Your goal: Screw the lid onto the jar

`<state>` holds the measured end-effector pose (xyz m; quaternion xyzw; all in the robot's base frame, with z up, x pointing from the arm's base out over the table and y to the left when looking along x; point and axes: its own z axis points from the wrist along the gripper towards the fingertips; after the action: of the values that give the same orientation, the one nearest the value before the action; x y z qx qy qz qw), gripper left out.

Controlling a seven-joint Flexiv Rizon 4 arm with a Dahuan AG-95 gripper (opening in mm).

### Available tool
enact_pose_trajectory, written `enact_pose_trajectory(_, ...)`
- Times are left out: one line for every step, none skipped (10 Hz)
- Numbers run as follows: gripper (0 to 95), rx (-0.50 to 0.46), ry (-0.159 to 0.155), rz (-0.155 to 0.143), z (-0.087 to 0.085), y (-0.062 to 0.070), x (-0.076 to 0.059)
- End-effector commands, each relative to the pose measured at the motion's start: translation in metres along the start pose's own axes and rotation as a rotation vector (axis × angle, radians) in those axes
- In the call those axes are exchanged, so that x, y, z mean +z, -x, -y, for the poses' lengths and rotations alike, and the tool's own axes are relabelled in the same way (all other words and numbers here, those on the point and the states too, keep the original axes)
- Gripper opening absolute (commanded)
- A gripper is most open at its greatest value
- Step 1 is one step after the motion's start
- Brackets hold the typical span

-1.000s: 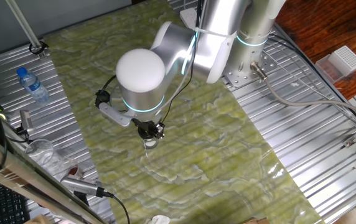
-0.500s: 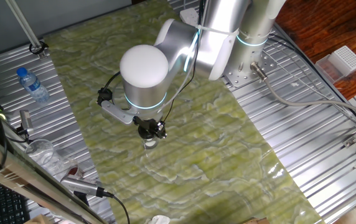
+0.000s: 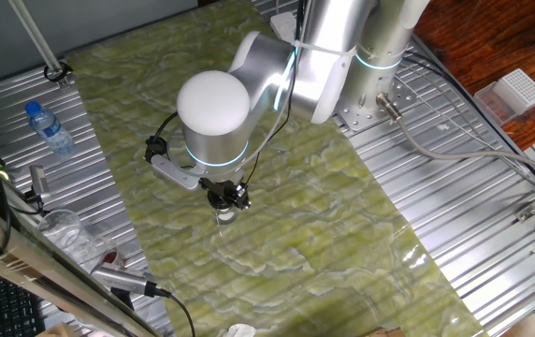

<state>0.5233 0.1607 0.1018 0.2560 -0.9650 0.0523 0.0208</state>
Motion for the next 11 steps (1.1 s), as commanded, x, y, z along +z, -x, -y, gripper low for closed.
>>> enact_pose_trajectory(76.0, 0.016, 0.029, 0.022, 0.0012, -0.0022, -0.0009)
enact_pose_trajectory(76.0, 0.018, 0.029, 0.023, 0.0012, -0.0022, -0.0007)
enact_pose_trajectory(76.0, 0.018, 0.03, 0.024, 0.0011, -0.0021, -0.0003)
enact_pose_trajectory(76.0, 0.021, 0.031, 0.027, 0.0009, -0.0021, 0.0001)
enact_pose_trajectory(76.0, 0.026, 0.033, 0.03, 0.0007, -0.002, 0.0009)
enact_pose_trajectory(76.0, 0.03, 0.037, 0.032, 0.0008, -0.0019, 0.001)
enact_pose_trajectory(76.0, 0.031, 0.039, 0.032, 0.0008, -0.0018, 0.0009)
enact_pose_trajectory(76.0, 0.034, 0.04, 0.032, 0.0008, -0.0018, 0.0009)
enact_pose_trajectory(76.0, 0.037, 0.041, 0.032, 0.0008, -0.0018, 0.0009)
enact_pose_trajectory(76.0, 0.043, 0.042, 0.03, 0.0008, -0.0018, 0.0009)
enact_pose_trajectory(76.0, 0.045, 0.042, 0.029, 0.0008, -0.0018, 0.0009)
